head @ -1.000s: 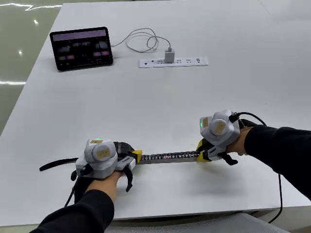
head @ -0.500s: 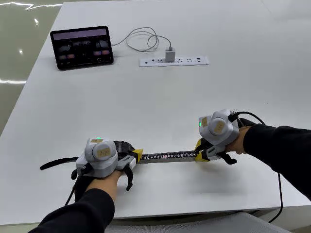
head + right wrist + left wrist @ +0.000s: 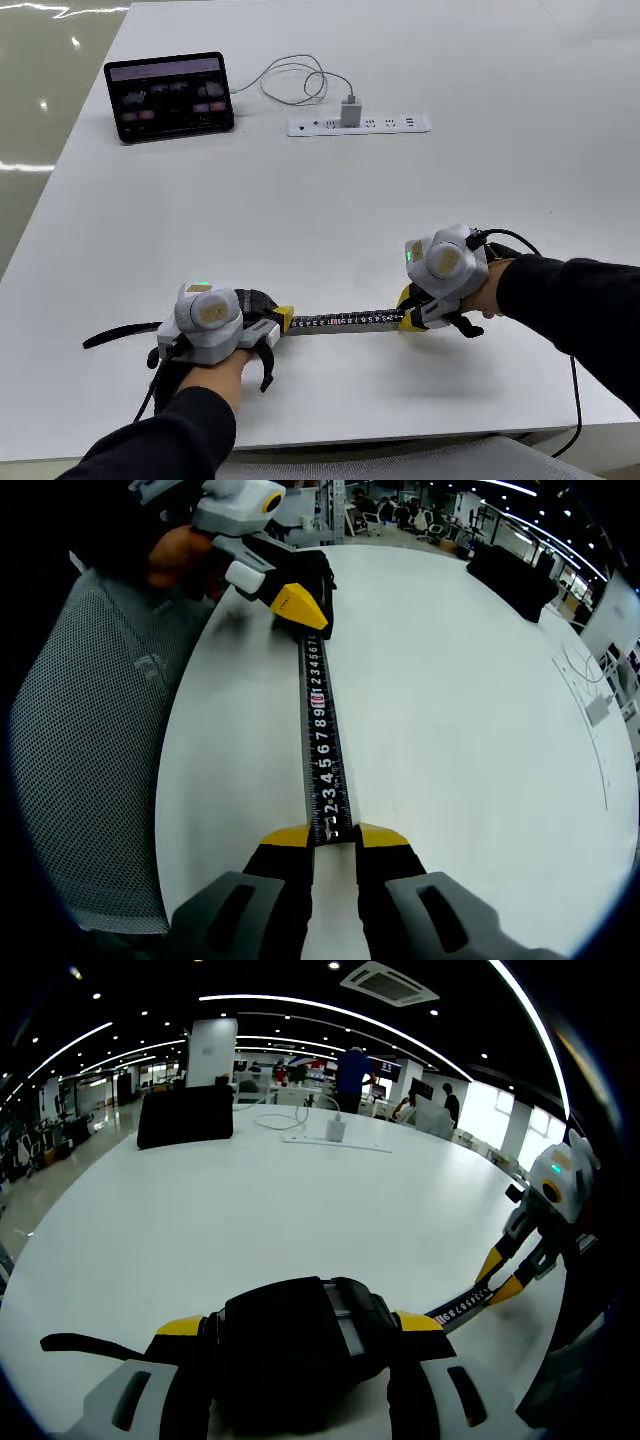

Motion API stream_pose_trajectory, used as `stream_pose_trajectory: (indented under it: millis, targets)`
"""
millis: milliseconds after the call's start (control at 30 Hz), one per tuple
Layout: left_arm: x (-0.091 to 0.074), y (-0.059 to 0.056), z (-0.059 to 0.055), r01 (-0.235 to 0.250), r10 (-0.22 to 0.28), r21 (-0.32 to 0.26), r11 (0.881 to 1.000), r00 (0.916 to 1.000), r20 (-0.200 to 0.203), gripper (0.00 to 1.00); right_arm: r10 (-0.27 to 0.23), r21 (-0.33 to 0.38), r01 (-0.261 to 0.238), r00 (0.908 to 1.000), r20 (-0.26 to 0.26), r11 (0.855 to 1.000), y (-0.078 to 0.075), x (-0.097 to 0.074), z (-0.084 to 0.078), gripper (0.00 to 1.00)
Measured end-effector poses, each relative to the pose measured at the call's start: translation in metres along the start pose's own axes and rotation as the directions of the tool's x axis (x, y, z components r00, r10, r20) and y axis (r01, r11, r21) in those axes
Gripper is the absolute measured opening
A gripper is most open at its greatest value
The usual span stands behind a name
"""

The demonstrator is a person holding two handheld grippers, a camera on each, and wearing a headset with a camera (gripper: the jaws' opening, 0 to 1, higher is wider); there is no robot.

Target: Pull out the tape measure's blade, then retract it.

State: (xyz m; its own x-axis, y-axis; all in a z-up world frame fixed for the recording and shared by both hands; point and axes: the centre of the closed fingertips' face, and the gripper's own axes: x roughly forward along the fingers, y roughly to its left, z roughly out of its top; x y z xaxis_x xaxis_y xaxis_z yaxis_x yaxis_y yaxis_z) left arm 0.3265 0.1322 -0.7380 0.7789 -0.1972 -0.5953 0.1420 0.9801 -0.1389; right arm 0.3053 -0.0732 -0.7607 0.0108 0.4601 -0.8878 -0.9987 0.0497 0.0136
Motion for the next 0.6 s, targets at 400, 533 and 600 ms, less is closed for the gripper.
stream_pose_trajectory:
  millis: [400,533,600]
  targets:
    - [-0.0004,-0.0002,0.0002,0.000,0.000,-0.001,1.000,1.0000,0.000,0.68,-0.002,0.015,0.002,1.0000,0.007,1.000,-0.0002,0.0017,0.0042,0.11]
    - [-0.0007,-0.0003,0.0002,0.001,-0.001,-0.001,1.000,1.0000,0.000,0.68,-0.002,0.015,0.002,1.0000,0.009,1.000,-0.0001,0.0024,0.0055,0.12]
    - [-0.0007,-0.0004,0.0002,0.001,-0.001,-0.001,1.000,1.0000,0.000,0.68,-0.003,0.016,0.003,0.9999,0.010,1.000,0.0000,0.0027,0.0061,0.12]
